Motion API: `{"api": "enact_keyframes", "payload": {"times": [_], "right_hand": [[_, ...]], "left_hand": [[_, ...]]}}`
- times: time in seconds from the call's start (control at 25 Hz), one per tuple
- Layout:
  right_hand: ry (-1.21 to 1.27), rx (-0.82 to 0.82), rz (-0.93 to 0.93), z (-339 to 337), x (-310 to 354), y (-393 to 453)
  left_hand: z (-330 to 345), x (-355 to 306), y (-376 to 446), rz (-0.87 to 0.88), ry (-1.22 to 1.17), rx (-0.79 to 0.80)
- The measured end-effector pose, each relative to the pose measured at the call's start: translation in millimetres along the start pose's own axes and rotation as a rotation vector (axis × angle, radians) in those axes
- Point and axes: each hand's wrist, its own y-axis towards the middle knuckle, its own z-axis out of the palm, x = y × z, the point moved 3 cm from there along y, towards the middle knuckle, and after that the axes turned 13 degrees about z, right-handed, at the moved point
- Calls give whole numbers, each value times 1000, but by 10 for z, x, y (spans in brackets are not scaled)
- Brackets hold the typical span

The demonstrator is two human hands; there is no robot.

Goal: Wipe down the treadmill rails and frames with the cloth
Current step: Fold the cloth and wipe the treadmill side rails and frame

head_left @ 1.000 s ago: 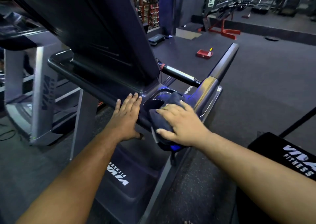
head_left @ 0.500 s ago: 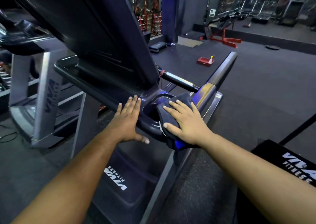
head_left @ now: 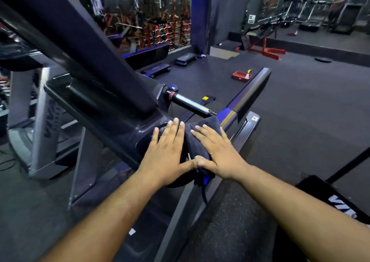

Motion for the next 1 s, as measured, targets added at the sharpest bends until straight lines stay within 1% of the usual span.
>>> {"api": "enact_keyframes", "payload": {"times": [0.04,0.12,0.2,0.24,0.28,0.36,0.4,0.44,0.48,0.52,0.6,0.64,0.68,0.72,0.8,0.88,0.96,1.0], "right_hand": [[-7,-3,17,-52,-204,135],[-28,19,119,-147,-544,517],[-80,56,172,-193,-610,836],[-86,66,148,-197,-588,908],[-59,64,85,-197,-586,897],[25,30,-100,-146,-733,699],[23,16,-154,-127,-885,626],[6,2,-177,-128,-1038,653],[-16,5,-150,-146,-1149,761],[-43,24,-67,-174,-1189,893],[-117,96,113,-200,-1006,1080],[-133,121,153,-189,-855,1080],[-114,115,139,-164,-736,1017],[-77,92,87,-138,-675,910],[-66,78,-29,-175,-745,717],[-152,128,-30,-264,-927,853],[-230,253,65,-285,-986,1174],[-262,333,82,-256,-929,1369]], "left_hand": [[9,-46,101,-17,22,13],[38,-114,334,-66,43,43],[95,-161,564,-131,64,73],[133,-182,645,-160,66,91],[178,-202,701,-189,57,110],[251,-223,726,-237,24,133],[272,-223,728,-255,13,136],[288,-223,733,-269,11,140],[300,-218,740,-276,11,147],[313,-223,746,-277,6,159],[317,-234,740,-279,-3,156],[306,-230,737,-275,-11,144],[287,-222,733,-271,-17,133],[278,-203,726,-266,-24,125],[272,-185,711,-257,-37,118],[274,-211,705,-257,-41,109],[249,-231,722,-276,-30,93],[224,-231,722,-295,-6,78]]}}
